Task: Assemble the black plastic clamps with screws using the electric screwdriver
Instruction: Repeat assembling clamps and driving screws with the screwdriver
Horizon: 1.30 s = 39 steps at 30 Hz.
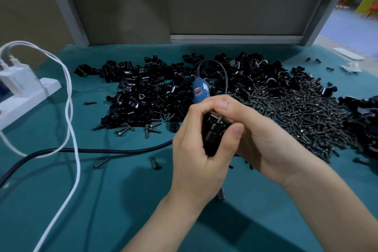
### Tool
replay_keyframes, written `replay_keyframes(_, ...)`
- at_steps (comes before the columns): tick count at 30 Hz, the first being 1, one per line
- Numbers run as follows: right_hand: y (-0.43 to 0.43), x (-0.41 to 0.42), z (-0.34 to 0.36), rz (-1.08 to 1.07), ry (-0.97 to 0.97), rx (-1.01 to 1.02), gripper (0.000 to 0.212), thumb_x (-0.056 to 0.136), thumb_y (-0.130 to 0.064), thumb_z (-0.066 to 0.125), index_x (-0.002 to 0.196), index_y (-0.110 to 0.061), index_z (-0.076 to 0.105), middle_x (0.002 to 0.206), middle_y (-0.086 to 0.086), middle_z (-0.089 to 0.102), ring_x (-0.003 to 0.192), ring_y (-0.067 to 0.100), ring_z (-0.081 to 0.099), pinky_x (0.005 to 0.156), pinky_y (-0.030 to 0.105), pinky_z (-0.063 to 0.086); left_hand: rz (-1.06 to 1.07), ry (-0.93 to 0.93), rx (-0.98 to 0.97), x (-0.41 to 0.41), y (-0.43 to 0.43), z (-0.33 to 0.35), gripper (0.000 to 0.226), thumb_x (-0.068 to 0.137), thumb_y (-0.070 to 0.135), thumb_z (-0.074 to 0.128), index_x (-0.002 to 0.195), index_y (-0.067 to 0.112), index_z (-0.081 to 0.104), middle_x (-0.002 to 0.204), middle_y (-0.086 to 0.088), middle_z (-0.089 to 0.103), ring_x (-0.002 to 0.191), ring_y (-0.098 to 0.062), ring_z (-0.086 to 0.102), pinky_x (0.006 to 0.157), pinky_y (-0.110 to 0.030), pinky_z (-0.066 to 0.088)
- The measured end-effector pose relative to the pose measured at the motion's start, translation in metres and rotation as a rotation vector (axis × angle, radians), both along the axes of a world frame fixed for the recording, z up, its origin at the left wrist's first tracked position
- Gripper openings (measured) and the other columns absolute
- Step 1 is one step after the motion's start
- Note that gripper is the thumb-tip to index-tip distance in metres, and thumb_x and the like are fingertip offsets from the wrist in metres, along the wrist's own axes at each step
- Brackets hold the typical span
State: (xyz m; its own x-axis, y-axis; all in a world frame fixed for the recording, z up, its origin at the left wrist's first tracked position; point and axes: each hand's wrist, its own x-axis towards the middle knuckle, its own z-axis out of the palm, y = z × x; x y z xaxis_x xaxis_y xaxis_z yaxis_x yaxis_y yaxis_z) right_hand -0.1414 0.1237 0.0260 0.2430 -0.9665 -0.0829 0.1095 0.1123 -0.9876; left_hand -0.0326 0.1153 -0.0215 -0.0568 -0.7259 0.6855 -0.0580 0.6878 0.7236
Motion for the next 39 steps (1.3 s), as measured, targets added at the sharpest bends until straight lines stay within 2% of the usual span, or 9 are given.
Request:
replay_keyframes(3,0.002,-0.001,-0.001,-0.004,-0.018,0.004,0.038,0.077,-0.043,0.065,0.102,-0.014,0.064,0.084,-0.002,0.065,0.08,0.013,0.065,0.069,0.025,0.054,0.043,-0.046,-0.048,0.0,-0.001,-0.001,0.017,0.089,0.034,0.055,0.104,0.025,0.051,0.087,0.02,0.053,0.081,0.012,0.052,0.075,-0.004,0.037)
replay_keyframes(6,0.002,-0.004,0.002,-0.04,0.122,-0.048,0.037,0.075,-0.046,0.067,0.097,-0.017,0.066,0.085,0.003,0.064,0.08,0.018,0.062,0.07,0.034,0.05,0.088,-0.067,-0.047,0.001,-0.002,-0.002,0.015,0.089,0.034,0.057,0.097,0.024,0.051,0.081,0.019,0.051,0.073,0.011,0.05,0.07,-0.003,0.036)
replay_keyframes(11,0.005,-0.013,0.013,-0.159,0.235,-0.236,0.02,0.07,-0.039,0.074,0.079,-0.021,0.07,0.07,-0.004,0.058,0.059,0.001,0.054,0.051,0.012,0.043,0.102,-0.111,-0.054,0.002,-0.003,-0.003,0.017,0.089,0.033,0.06,0.093,0.018,0.052,0.075,0.008,0.056,0.063,-0.002,0.055,0.061,-0.009,0.04)
replay_keyframes(15,0.009,-0.021,0.016,-0.072,0.213,-0.293,0.019,0.066,-0.026,0.073,0.076,-0.011,0.069,0.066,0.0,0.06,0.06,0.006,0.059,0.054,0.015,0.049,0.132,-0.127,-0.047,0.001,-0.003,-0.005,0.028,0.088,0.033,0.059,0.089,0.005,0.058,0.072,0.001,0.058,0.062,-0.005,0.052,0.059,-0.008,0.038)
replay_keyframes(20,0.009,-0.027,0.019,-0.041,0.306,-0.253,0.016,0.063,-0.023,0.076,0.076,-0.014,0.072,0.068,0.002,0.065,0.064,0.012,0.064,0.059,0.019,0.052,0.127,-0.181,-0.066,0.0,-0.004,-0.007,0.026,0.085,0.027,0.06,0.088,0.002,0.059,0.072,0.007,0.053,0.062,0.003,0.044,0.059,-0.003,0.033)
replay_keyframes(24,0.004,-0.029,0.022,0.019,0.399,-0.219,0.014,0.064,-0.024,0.076,0.074,-0.015,0.071,0.065,0.0,0.061,0.064,0.013,0.061,0.059,0.019,0.051,0.076,-0.232,-0.069,0.001,-0.006,-0.008,0.03,0.081,0.031,0.065,0.093,0.005,0.057,0.067,0.025,0.045,0.057,0.011,0.045,0.055,0.0,0.031)
replay_keyframes(28,-0.001,-0.029,0.025,0.075,0.424,-0.197,0.01,0.073,-0.011,0.076,0.078,-0.011,0.068,0.064,-0.002,0.059,0.062,0.007,0.058,0.057,0.015,0.048,0.048,-0.257,-0.059,0.003,-0.007,-0.009,0.035,0.079,0.033,0.07,0.098,0.01,0.053,0.064,0.026,0.046,0.051,0.011,0.047,0.049,-0.001,0.031)
replay_keyframes(33,-0.006,-0.024,0.019,-0.003,0.317,-0.152,0.041,0.066,-0.017,0.075,0.097,-0.011,0.05,0.077,0.001,0.055,0.068,0.01,0.054,0.057,0.018,0.05,0.088,-0.25,-0.09,0.007,-0.01,-0.007,0.046,0.077,0.032,0.073,0.106,0.02,0.039,0.061,0.018,0.048,0.053,0.0,0.054,0.046,-0.001,0.031)
replay_keyframes(39,-0.008,-0.022,0.008,-0.019,0.253,-0.151,0.045,0.063,-0.021,0.074,0.099,-0.012,0.05,0.077,-0.002,0.055,0.073,0.011,0.052,0.067,0.021,0.051,0.148,-0.294,-0.175,0.009,-0.014,-0.009,0.034,0.079,0.025,0.066,0.1,0.015,0.042,0.064,0.021,0.044,0.058,-0.005,0.052,0.046,-0.003,0.034)
